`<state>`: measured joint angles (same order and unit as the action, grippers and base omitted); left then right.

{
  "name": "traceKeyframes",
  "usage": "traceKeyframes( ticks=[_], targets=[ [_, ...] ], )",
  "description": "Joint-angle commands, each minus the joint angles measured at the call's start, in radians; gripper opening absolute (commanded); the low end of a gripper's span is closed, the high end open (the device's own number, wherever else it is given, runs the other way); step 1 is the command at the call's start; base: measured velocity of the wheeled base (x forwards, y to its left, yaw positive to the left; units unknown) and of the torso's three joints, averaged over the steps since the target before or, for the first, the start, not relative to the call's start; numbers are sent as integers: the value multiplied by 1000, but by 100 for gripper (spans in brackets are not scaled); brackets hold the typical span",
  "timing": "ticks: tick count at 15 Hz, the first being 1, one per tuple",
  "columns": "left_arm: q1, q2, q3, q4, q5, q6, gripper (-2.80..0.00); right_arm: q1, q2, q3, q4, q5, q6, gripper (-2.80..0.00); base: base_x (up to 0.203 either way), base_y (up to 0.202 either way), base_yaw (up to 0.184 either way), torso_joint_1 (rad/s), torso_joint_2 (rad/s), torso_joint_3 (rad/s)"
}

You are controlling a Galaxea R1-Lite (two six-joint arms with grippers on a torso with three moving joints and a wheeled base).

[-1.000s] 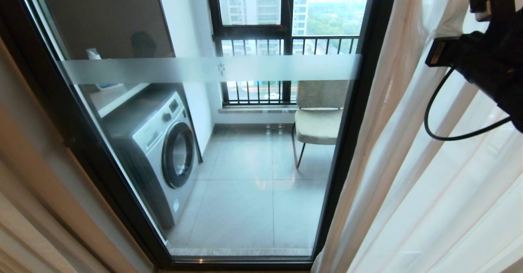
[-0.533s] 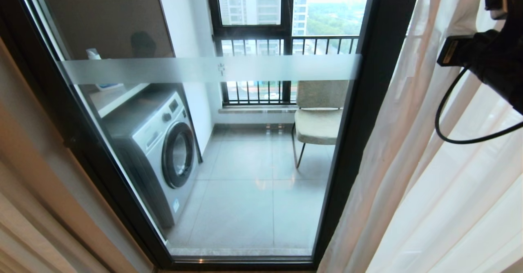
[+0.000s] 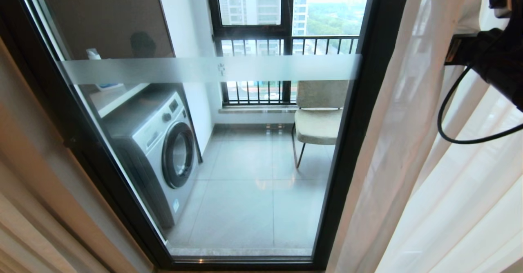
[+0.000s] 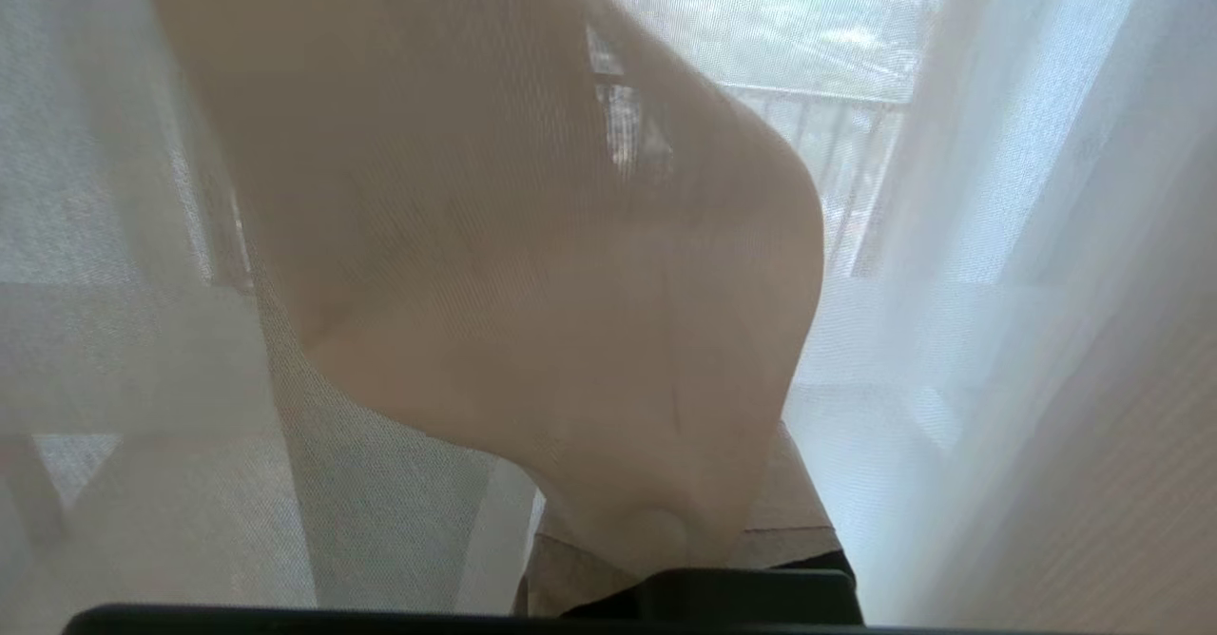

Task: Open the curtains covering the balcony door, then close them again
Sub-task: Pull the inner curtains open on both sides

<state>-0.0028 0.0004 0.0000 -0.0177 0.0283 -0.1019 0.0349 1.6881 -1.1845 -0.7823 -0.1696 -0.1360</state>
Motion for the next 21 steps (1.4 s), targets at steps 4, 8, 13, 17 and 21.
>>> traceKeyframes(
  ticks=[4, 8, 13, 17, 21],
  targets=[
    [1, 0, 0, -1, 1, -1, -280, -7, -1, 30, -6, -1, -1, -280, 0, 0, 0, 0, 0, 0],
    [1, 0, 0, -1, 1, -2, -280, -43, -1, 45, -8, 1, 4, -280, 0, 0, 0, 0, 0, 0],
    [0, 0, 0, -1, 1, -2, -280, -58, -5, 57, -9, 2, 4, -280, 0, 0, 0, 0, 0, 0],
    [1, 0, 0, -1, 1, -2, -280, -58, -5, 59, -9, 2, 4, -280, 0, 0, 0, 0, 0, 0],
    [1, 0, 0, -1, 1, -1, -280, -59, -7, 59, -9, 2, 4, -280, 0, 0, 0, 0, 0, 0]
  ],
)
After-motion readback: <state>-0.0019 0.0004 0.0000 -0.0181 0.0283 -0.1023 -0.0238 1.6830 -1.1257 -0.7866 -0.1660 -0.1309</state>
